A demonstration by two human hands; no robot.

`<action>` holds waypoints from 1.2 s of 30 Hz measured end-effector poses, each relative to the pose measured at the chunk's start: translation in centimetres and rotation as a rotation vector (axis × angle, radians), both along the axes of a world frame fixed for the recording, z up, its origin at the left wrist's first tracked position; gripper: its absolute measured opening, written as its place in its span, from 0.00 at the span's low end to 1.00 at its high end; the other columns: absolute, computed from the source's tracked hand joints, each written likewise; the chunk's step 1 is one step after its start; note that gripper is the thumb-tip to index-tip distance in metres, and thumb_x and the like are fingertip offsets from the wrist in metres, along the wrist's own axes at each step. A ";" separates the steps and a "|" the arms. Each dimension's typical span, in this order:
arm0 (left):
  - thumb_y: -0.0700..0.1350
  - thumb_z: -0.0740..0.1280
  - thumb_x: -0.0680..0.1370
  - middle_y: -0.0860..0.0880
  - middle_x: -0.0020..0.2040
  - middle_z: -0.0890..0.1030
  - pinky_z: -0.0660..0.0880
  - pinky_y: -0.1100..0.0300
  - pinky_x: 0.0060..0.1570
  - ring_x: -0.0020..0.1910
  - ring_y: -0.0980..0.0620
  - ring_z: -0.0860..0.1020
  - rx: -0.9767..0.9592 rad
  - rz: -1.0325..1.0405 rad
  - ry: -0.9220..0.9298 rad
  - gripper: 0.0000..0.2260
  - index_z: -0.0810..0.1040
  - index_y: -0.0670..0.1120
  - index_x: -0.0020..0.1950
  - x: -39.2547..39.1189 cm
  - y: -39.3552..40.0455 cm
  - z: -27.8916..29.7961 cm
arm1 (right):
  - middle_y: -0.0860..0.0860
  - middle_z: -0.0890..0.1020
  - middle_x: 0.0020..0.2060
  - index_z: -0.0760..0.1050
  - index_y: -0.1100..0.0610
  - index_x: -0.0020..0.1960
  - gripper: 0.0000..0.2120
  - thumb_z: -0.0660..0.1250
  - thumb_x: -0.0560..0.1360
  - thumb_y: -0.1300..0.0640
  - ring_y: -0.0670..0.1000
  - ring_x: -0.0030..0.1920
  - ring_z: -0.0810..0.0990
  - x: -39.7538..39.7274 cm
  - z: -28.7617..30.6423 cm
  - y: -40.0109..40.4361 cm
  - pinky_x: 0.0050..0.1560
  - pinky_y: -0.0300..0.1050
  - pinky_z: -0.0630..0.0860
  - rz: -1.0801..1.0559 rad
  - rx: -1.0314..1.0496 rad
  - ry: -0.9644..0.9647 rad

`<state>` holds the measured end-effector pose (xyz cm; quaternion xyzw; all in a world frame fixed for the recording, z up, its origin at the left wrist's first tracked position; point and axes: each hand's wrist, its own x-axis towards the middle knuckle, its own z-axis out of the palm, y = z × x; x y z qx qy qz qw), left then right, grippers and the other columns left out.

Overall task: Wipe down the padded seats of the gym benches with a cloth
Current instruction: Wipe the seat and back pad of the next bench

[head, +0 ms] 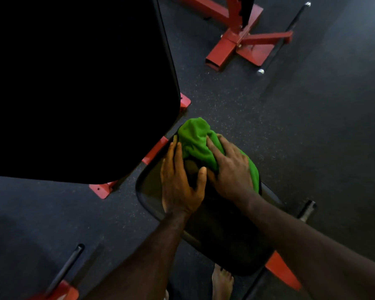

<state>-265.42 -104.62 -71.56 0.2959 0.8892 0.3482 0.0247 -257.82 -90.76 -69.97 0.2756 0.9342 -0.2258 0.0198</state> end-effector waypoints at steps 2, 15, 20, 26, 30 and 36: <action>0.67 0.56 0.80 0.41 0.81 0.61 0.64 0.43 0.75 0.80 0.43 0.61 -0.038 0.012 0.001 0.39 0.62 0.39 0.80 0.2 -0.1 -0.2 | 0.56 0.74 0.70 0.60 0.41 0.80 0.30 0.56 0.80 0.35 0.61 0.67 0.75 -3.7 0.3 1.1 0.65 0.62 0.72 -0.107 -0.080 -0.056; 0.57 0.59 0.80 0.43 0.80 0.64 0.64 0.51 0.76 0.80 0.48 0.62 0.273 0.069 -0.250 0.30 0.67 0.41 0.79 -0.5 -1.1 0.8 | 0.53 0.69 0.77 0.60 0.42 0.80 0.32 0.59 0.80 0.33 0.59 0.74 0.71 -6.7 -1.2 1.1 0.71 0.57 0.70 -0.034 -0.027 0.028; 0.52 0.60 0.83 0.49 0.69 0.79 0.73 0.52 0.68 0.69 0.53 0.76 0.395 0.305 -0.245 0.21 0.78 0.43 0.70 -1.6 -4.9 1.3 | 0.54 0.61 0.81 0.64 0.46 0.80 0.33 0.64 0.78 0.38 0.65 0.81 0.55 -6.0 -1.1 -5.6 0.79 0.67 0.54 0.053 0.060 0.084; 0.48 0.61 0.82 0.41 0.65 0.81 0.75 0.41 0.67 0.65 0.44 0.79 0.441 0.361 -0.294 0.20 0.79 0.37 0.68 -1.2 -11.9 0.6 | 0.51 0.56 0.83 0.62 0.48 0.81 0.37 0.66 0.74 0.44 0.60 0.83 0.49 -1.0 -1.0 -13.9 0.82 0.57 0.43 0.470 -0.007 0.126; 0.49 0.63 0.79 0.40 0.65 0.81 0.72 0.37 0.67 0.65 0.40 0.78 0.193 0.310 -0.169 0.21 0.79 0.40 0.68 -1.0 -13.2 0.4 | 0.51 0.52 0.84 0.57 0.50 0.83 0.41 0.67 0.73 0.46 0.58 0.83 0.48 1.9 -1.0 -13.6 0.82 0.57 0.47 0.629 0.031 0.033; 0.57 0.62 0.77 0.48 0.79 0.68 0.60 0.52 0.73 0.76 0.48 0.66 -0.057 0.056 -0.237 0.28 0.73 0.49 0.76 1.5 -9.7 2.2 | 0.47 0.50 0.84 0.51 0.45 0.84 0.41 0.61 0.77 0.32 0.53 0.84 0.48 6.6 0.1 -13.0 0.82 0.58 0.51 0.167 -0.009 -0.023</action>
